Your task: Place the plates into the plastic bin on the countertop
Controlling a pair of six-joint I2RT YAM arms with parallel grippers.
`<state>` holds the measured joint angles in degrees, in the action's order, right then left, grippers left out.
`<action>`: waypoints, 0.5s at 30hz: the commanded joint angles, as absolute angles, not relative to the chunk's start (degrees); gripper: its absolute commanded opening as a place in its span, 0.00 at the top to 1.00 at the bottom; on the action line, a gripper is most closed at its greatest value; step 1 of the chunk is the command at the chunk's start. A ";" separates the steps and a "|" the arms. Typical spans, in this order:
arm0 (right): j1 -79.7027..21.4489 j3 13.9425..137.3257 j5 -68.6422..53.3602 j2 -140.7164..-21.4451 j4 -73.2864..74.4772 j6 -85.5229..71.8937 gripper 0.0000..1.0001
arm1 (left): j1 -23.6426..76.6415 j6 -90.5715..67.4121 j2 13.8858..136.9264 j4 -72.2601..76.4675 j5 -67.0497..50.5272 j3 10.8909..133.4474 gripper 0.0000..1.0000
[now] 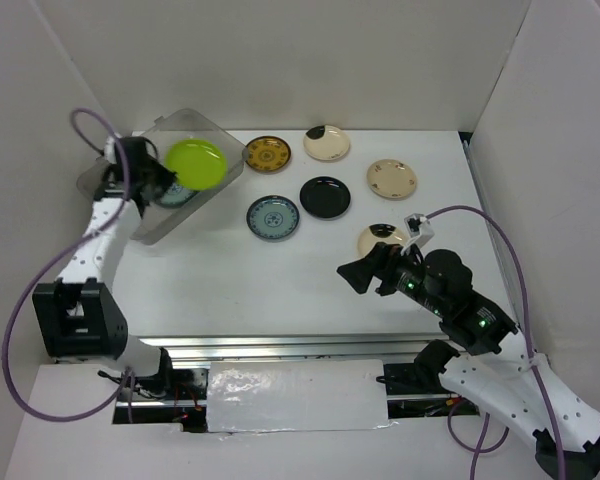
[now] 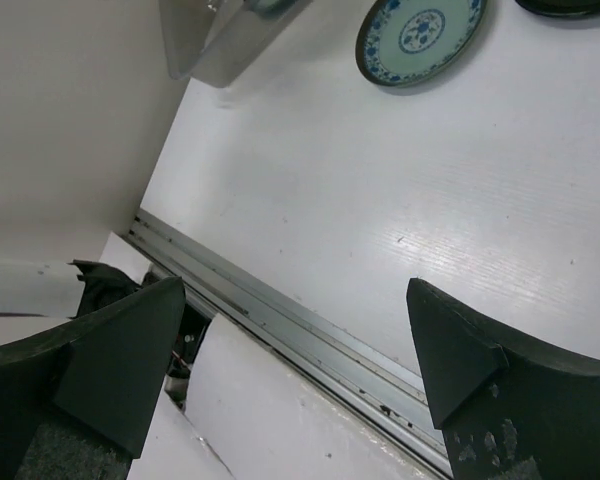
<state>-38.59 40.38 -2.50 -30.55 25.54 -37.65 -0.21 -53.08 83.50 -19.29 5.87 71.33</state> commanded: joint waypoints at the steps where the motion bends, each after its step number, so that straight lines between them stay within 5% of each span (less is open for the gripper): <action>1: -38.15 39.20 -4.39 -32.60 18.90 -37.26 0.00 | -10.86 -52.38 94.10 -25.49 3.45 79.34 1.00; 7: -37.53 40.77 -6.85 -36.29 16.87 -36.83 0.00 | -16.26 -50.11 116.96 -30.11 -0.96 105.94 1.00; 12: -37.18 43.06 -7.03 -37.70 17.66 -35.60 0.00 | -16.61 -50.62 122.70 -32.26 -0.27 110.48 1.00; 14: -37.09 43.59 -6.86 -37.97 18.37 -35.07 0.00 | -16.61 -50.80 123.48 -32.86 -0.35 110.56 0.88; 15: -37.09 43.94 -6.77 -37.97 18.54 -34.89 0.00 | -16.35 -50.54 123.31 -33.13 -0.44 110.48 0.64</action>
<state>-37.45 40.47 -6.42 -38.02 20.62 -36.64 -16.75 -50.89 125.08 -32.32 1.06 107.18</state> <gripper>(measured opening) 0.997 0.271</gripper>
